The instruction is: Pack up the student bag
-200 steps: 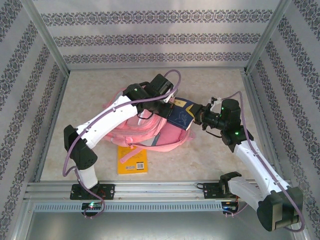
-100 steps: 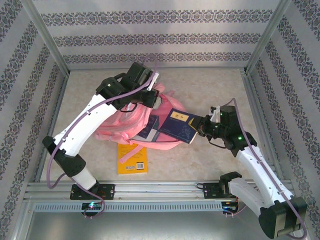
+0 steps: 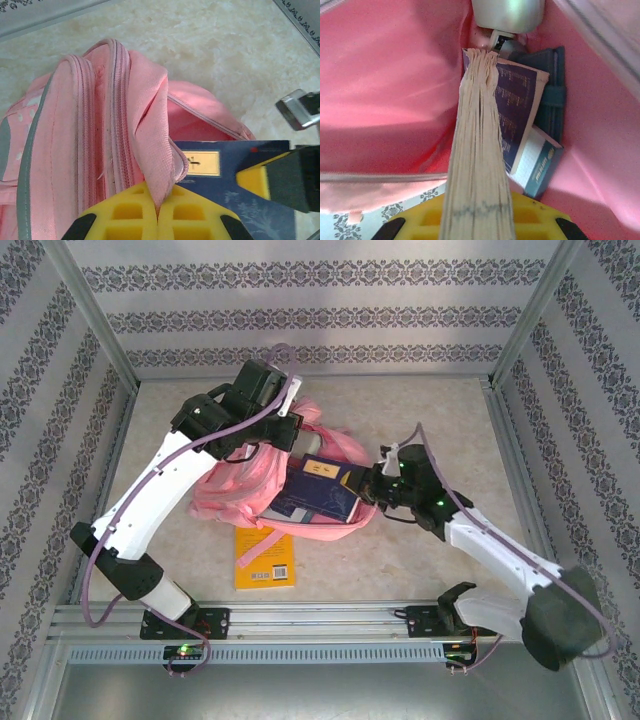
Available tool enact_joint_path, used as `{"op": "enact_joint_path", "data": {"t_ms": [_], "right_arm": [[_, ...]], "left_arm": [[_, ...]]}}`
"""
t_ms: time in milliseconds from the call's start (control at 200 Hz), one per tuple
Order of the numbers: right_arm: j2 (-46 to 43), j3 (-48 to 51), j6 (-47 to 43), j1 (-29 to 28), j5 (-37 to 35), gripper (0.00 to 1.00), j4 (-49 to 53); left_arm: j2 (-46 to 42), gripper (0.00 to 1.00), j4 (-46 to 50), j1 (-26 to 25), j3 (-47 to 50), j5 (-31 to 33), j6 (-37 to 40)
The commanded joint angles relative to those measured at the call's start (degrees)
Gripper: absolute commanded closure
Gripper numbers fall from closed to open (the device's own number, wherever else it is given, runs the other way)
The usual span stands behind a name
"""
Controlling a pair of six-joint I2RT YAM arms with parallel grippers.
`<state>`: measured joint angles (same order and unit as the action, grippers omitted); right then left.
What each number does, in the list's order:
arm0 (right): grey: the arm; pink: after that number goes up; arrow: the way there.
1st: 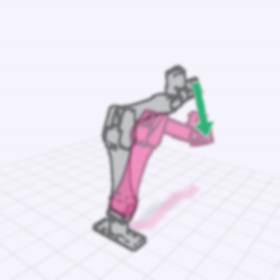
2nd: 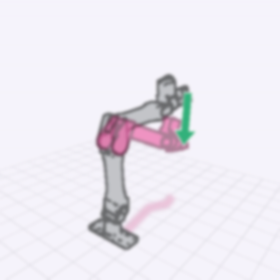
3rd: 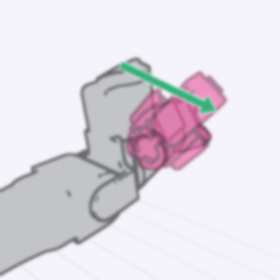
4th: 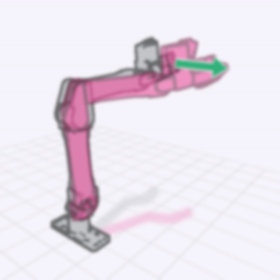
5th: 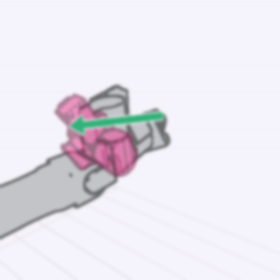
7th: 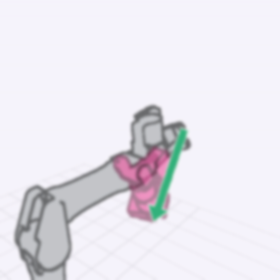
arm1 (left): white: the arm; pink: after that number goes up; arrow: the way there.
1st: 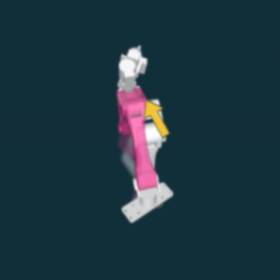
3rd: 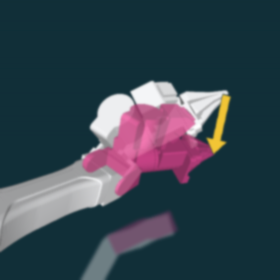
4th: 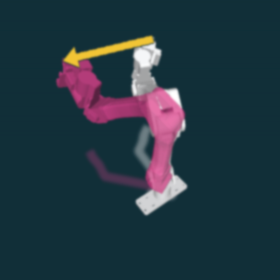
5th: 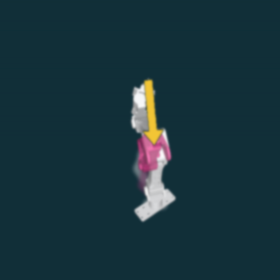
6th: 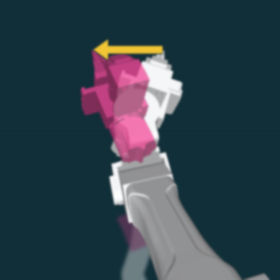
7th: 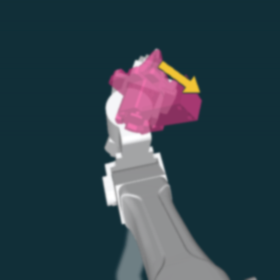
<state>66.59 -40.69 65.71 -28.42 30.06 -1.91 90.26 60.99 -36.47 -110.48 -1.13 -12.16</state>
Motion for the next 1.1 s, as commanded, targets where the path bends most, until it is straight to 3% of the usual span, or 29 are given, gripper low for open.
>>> {"op": "enact_joint_path", "data": {"t_ms": [0,280,490,540,650,804,914,1094], "right_arm": [[4.92,-4.73,1.7,-1.87,-4.25,1.0,-10.24],[18.74,-13.2,0.41,-6.6,-13.26,1.0,-12.28],[33.61,-23.49,1.31,-10.16,-11.29,0.99,-16.41],[36.85,-26.88,1.26,-10.74,-10.74,0.94,-15.09],[42.16,-32.85,-0.31,-10.91,-10.22,0.68,-10.63],[41.89,-35.6,-6.57,-10.17,-11.7,0.44,-1.45],[38.28,-35.6,-11.46,-9.82,-11.95,0.35,4.54],[30.59,-32.0,-15.48,-8.88,-13.94,0.32,12.51]], "left_arm": [[-4.31,1.0,-5.91,1.58,-0.97,-0.92,1.0],[-4.78,1.0,-7.65,2.89,0.52,-3.16,0.14],[-4.18,1.0,-9.42,4.92,0.36,-5.85,-2.18],[-3.89,1.0,-9.79,5.29,0.33,-6.3,-2.74],[-3.23,1.0,-10.5,6.07,0.58,-7.26,-4.08],[-2.54,1.0,-11.78,6.97,1.44,-7.44,-5.91],[-2.37,1.0,-13.44,8.02,3.09,-7.87,-7.54],[-1.72,1.0,-17.81,10.24,5.61,-8.92,-10.81]]}}
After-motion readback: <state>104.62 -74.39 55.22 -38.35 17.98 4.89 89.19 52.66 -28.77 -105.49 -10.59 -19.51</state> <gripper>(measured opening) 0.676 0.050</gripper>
